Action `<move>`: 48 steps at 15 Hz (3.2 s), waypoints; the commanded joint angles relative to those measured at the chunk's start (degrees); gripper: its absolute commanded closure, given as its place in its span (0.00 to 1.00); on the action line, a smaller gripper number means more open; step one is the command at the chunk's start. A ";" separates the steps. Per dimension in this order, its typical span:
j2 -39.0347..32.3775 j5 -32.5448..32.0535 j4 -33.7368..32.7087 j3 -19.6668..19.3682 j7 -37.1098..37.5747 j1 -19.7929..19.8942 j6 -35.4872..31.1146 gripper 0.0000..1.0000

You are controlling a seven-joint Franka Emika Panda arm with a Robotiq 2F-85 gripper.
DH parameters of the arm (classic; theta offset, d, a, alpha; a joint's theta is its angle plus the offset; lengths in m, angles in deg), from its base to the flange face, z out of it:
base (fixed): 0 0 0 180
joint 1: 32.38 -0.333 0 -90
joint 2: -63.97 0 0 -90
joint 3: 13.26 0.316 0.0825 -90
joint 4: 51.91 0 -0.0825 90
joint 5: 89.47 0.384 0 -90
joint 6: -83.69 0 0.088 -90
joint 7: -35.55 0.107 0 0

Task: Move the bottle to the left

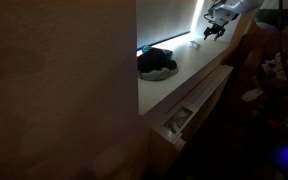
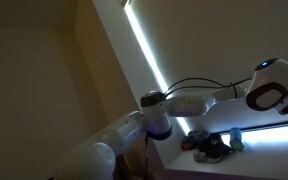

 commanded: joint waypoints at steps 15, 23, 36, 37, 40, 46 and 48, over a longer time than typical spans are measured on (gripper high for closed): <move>-1.48 -0.87 -1.20 1.97 0.16 0.02 -6.98 0.00; -0.43 3.04 -3.99 3.99 0.23 1.96 -9.20 0.00; 8.37 -17.61 -12.97 26.35 0.09 10.53 -30.70 0.00; 8.89 -18.09 -11.94 26.32 0.49 10.67 -29.07 0.00; 7.88 -18.58 -13.43 26.77 0.34 11.35 -29.68 0.00; 6.41 -18.51 -13.96 26.74 0.32 12.17 -21.27 0.00; 6.70 -18.59 -13.37 26.68 0.32 11.51 -22.37 0.00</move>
